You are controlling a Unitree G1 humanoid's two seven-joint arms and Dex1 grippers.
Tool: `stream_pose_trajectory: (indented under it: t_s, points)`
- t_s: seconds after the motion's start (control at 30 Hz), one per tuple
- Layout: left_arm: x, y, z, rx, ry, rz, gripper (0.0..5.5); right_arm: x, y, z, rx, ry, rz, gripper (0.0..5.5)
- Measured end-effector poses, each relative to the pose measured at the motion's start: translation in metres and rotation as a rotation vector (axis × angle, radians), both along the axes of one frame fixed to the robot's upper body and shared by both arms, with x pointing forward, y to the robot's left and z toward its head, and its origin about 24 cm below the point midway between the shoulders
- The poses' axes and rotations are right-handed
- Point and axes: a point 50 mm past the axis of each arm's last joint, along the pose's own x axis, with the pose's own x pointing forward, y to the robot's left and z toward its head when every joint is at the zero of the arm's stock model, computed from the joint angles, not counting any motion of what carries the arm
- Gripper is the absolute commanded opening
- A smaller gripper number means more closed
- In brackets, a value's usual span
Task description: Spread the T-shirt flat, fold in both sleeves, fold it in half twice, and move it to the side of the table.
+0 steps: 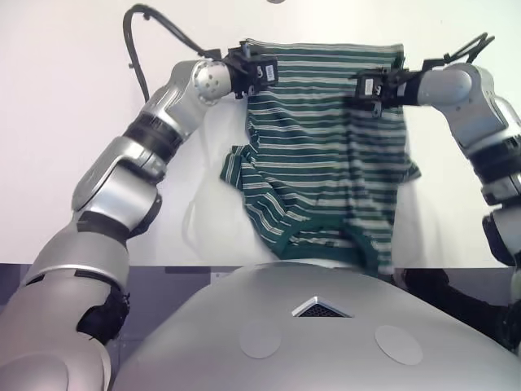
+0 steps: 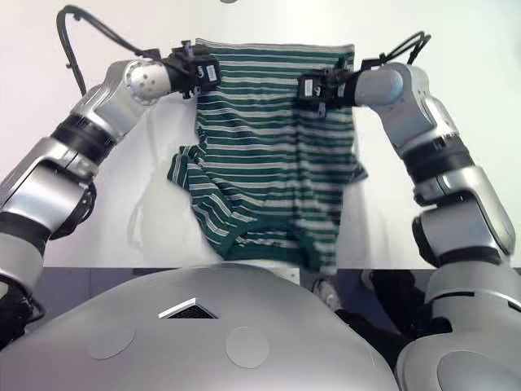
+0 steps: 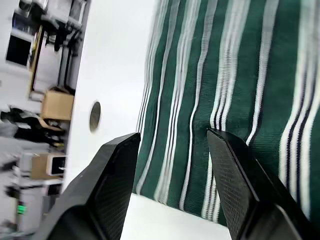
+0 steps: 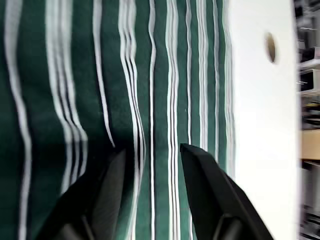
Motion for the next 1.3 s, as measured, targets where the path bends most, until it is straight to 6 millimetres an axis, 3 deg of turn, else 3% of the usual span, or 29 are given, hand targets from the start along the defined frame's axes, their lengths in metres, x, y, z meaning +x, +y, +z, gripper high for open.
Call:
stream_pose_trajectory:
  t_s: [0.1, 0.2, 0.23, 0.37, 0.43, 0.5, 0.53, 0.6, 0.63, 0.7, 0.8, 0.87, 0.97, 1.03, 1.17, 1.23, 1.3]
  points:
    - [0.014, -0.004, -0.001, 0.207, -0.116, -0.037, 2.45, 0.028, 0.024, -0.012, -0.118, -0.194, -0.048, 1.98]
    - [0.027, 0.029, -0.003, 0.394, -0.281, 0.048, 2.45, 0.044, 0.068, -0.015, -0.188, -0.41, -0.082, 1.98]
    - [0.029, 0.048, -0.004, 0.425, -0.321, 0.109, 2.45, 0.051, 0.086, -0.002, -0.158, -0.504, -0.087, 1.98]
    - [0.037, 0.084, 0.014, 0.383, -0.485, 0.243, 2.45, 0.066, 0.11, 0.05, 0.076, -0.834, -0.139, 1.98]
    - [0.047, 0.071, 0.04, 0.231, -0.573, 0.269, 2.45, 0.067, 0.112, 0.068, 0.225, -0.89, -0.132, 1.98]
    - [0.063, 0.039, 0.092, -0.038, -0.61, 0.296, 2.45, 0.062, 0.092, 0.073, 0.373, -0.825, -0.091, 1.98]
    - [0.065, 0.019, 0.116, -0.189, -0.589, 0.251, 2.45, 0.051, 0.074, 0.063, 0.415, -0.74, -0.051, 1.98]
    - [0.051, -0.014, 0.13, -0.457, -0.47, 0.099, 2.45, 0.021, 0.034, 0.028, 0.395, -0.571, -0.008, 1.98]
    - [0.041, -0.02, 0.123, -0.526, -0.426, 0.06, 2.45, 0.01, 0.021, 0.017, 0.385, -0.517, -0.021, 1.98]
    - [0.007, -0.024, 0.084, -0.659, -0.277, 0.018, 2.45, -0.013, -0.002, -0.002, 0.378, -0.415, -0.05, 1.98]
    - [-0.058, 0.001, 0.013, -0.759, 0.007, 0.123, 2.45, -0.044, -0.013, -0.029, 0.378, -0.283, -0.079, 1.98]
    - [-0.116, 0.023, -0.023, -0.759, 0.24, 0.218, 2.45, -0.053, -0.017, -0.036, 0.388, -0.257, -0.143, 1.98]
    - [-0.18, 0.042, -0.031, -0.68, 0.511, 0.204, 2.45, -0.051, -0.02, -0.052, 0.304, -0.241, -0.26, 1.98]
    - [-0.197, 0.048, -0.026, -0.646, 0.58, 0.179, 2.45, -0.042, -0.018, -0.051, 0.25, -0.271, -0.294, 1.98]
    - [-0.202, 0.073, -0.021, -0.551, 0.573, 0.174, 2.45, -0.037, -0.019, -0.054, 0.192, -0.317, -0.336, 1.98]
    - [-0.202, 0.086, -0.018, -0.516, 0.559, 0.186, 2.45, -0.037, -0.02, -0.053, 0.215, -0.357, -0.372, 1.98]
    - [-0.199, 0.094, -0.013, -0.541, 0.569, 0.225, 2.45, -0.043, -0.021, -0.045, 0.349, -0.374, -0.402, 1.98]
